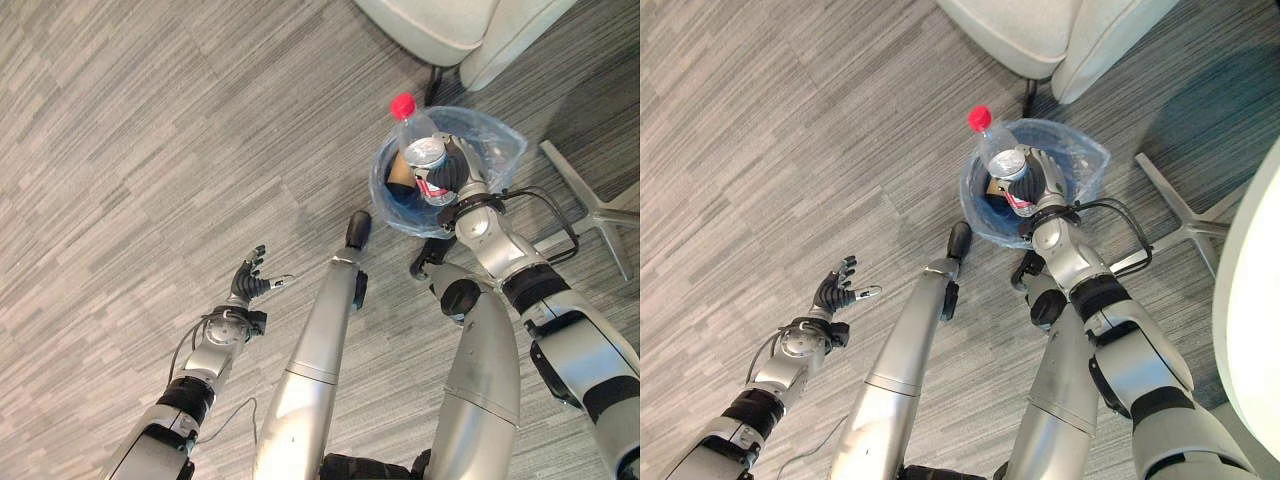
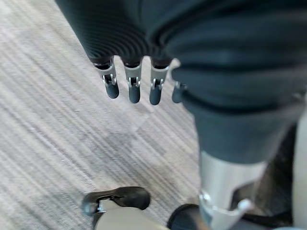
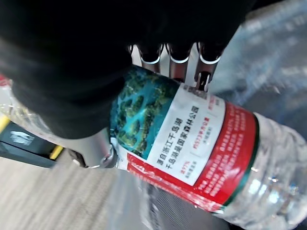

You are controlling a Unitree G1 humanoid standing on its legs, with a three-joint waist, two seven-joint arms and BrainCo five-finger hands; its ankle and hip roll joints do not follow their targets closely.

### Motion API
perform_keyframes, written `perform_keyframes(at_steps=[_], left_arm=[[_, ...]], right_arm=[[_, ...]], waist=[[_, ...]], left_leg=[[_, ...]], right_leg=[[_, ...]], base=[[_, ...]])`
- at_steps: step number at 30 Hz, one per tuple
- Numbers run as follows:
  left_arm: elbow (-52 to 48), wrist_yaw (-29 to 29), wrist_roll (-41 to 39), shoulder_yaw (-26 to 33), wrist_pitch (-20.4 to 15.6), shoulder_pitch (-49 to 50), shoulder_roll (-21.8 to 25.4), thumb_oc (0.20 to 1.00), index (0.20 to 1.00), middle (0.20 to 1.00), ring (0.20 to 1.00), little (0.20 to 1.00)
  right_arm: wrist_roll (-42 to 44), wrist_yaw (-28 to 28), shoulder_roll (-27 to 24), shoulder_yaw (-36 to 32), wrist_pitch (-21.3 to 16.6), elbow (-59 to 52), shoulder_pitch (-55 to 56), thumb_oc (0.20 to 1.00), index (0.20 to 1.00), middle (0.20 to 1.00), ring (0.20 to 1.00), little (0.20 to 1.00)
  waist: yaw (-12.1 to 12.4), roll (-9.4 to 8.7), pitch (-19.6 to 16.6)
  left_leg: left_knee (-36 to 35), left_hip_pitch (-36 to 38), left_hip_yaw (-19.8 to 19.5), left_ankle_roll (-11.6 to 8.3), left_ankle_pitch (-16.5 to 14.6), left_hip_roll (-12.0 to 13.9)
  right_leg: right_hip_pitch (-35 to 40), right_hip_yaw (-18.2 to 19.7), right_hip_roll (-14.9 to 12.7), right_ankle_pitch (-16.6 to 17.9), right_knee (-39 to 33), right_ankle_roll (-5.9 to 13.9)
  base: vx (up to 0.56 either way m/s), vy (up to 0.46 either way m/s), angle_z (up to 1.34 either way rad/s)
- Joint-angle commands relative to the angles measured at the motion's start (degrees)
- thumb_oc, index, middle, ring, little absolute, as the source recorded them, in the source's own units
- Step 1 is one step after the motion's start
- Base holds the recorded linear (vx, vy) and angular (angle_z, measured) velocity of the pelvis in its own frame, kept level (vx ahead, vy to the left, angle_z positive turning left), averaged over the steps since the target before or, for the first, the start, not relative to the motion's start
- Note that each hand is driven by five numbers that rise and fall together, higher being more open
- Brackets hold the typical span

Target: Gather garbage on tea table into small bin, then transfer packed bag to large trash can.

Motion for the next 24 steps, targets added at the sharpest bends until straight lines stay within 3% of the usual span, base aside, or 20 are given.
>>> perform_keyframes(at_steps=[1,2,10,17,19,24], left_arm=[[-1.0,0.6,-2.3,-0.7,-1.8,4.8,-0.6,1.000,1.000,1.000,1.000,1.000],[-1.0,0.5,-2.3,-0.8,-1.6,4.8,-0.5,1.000,1.000,1.000,1.000,1.000],[-0.6,0.7,-1.6,-0.8,-1.4,4.7,-1.3,1.000,1.000,1.000,1.000,1.000],[-0.1,0.8,0.7,1.0,-1.4,5.5,-2.3,1.000,1.000,1.000,1.000,1.000],[0.2,0.9,1.6,0.7,-1.3,6.1,-1.5,1.000,1.000,1.000,1.000,1.000],[0.4,1.3,1.8,0.1,-1.5,5.6,-1.1,1.000,1.000,1.000,1.000,1.000]], right_arm=[[3.2,-2.2,-1.6,1.9,-1.9,-2.2,0.4,0.404,0.404,0.404,0.404,0.404],[3.2,-2.3,-2.0,2.2,-1.7,-1.2,-0.3,1.000,1.000,1.000,1.000,1.000],[1.7,-2.7,-2.7,3.1,-1.4,-1.6,0.7,1.000,1.000,1.000,1.000,1.000],[-12.0,-2.0,-6.5,5.8,-0.7,-10.3,7.4,1.000,1.000,1.000,1.000,1.000],[-19.6,1.0,-6.1,12.4,0.5,-6.6,7.7,1.000,1.000,1.000,1.000,1.000],[-22.8,1.8,-3.2,16.4,1.6,-1.0,7.4,1.000,1.000,1.000,1.000,1.000]], waist=[[0.1,2.30,-6.2],[0.2,2.29,-6.3],[-0.2,1.83,-7.0],[-1.9,0.38,-7.2],[-2.2,0.04,-6.5],[-2.2,0.49,-5.9]], left_leg=[[-3.8,0.8,-0.3,-1.98,-1.0,0.4],[-3.8,0.3,-0.4,-1.93,-0.9,0.3],[-5.6,0.9,-0.5,-1.77,-0.6,0.5],[-8.1,3.6,-0.7,-1.66,-1.0,1.6],[-7.8,4.0,-0.6,-1.54,-1.7,2.0],[-6.4,3.3,-0.4,-1.21,-2.3,1.7]], right_leg=[[3.6,5.3,-1.5,-7.1,-0.1,3.76],[3.2,5.4,-1.6,-7.1,0.1,3.82],[3.8,5.0,-1.3,-6.5,-1.3,4.32],[6.1,4.5,0.3,-5.7,-4.3,5.40],[6.6,4.4,0.5,-5.5,-4.7,6.09],[5.9,4.9,0.4,-6.1,-3.5,5.96]], base=[[0.02,0.000,0.15],[0.00,0.000,0.00],[0.01,0.001,0.00],[0.03,-0.019,-0.11],[0.06,-0.036,-0.14],[0.03,0.000,-0.01]])
